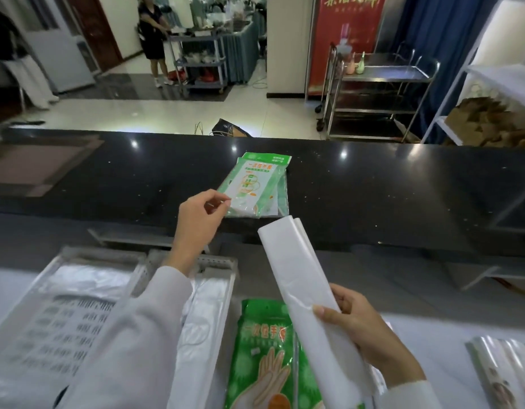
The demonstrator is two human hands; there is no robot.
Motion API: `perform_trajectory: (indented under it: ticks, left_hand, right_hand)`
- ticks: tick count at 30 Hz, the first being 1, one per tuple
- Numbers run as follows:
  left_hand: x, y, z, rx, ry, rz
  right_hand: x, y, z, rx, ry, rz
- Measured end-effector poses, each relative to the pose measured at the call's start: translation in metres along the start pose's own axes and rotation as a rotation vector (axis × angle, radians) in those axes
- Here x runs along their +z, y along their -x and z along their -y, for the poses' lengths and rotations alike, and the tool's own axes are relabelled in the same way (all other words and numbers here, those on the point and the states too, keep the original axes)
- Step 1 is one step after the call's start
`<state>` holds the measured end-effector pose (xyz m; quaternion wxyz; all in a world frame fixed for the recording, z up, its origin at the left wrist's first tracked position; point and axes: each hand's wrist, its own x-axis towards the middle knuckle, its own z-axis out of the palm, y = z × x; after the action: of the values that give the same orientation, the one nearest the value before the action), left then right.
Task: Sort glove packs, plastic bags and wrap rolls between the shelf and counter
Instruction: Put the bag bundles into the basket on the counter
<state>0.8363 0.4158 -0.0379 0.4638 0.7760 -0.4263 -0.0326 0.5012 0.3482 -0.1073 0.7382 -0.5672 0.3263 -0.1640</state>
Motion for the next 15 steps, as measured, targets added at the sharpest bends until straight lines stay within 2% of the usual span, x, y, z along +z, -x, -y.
perform_trajectory:
  ticks: [3, 6, 10, 15]
  left_hand:
    - [-0.009, 0.05, 0.001, -0.056, 0.066, -0.044]
    - [-0.008, 0.1, 0.011, -0.197, 0.11, -0.053]
    - [-0.002, 0.161, 0.029, -0.378, 0.151, 0.0]
    - [-0.003, 0.213, 0.045, -0.568, 0.354, 0.131]
  right_hand:
    - [0.01, 0.006, -0.009, -0.009, 0.0, 0.047]
    - [0.02, 0.01, -0.024, 0.028, -0.023, 0.089]
    - [0.043, 0.01, -0.045, 0.104, -0.025, 0.149]
    - [0.088, 0.007, -0.063, 0.14, -0.042, 0.136]
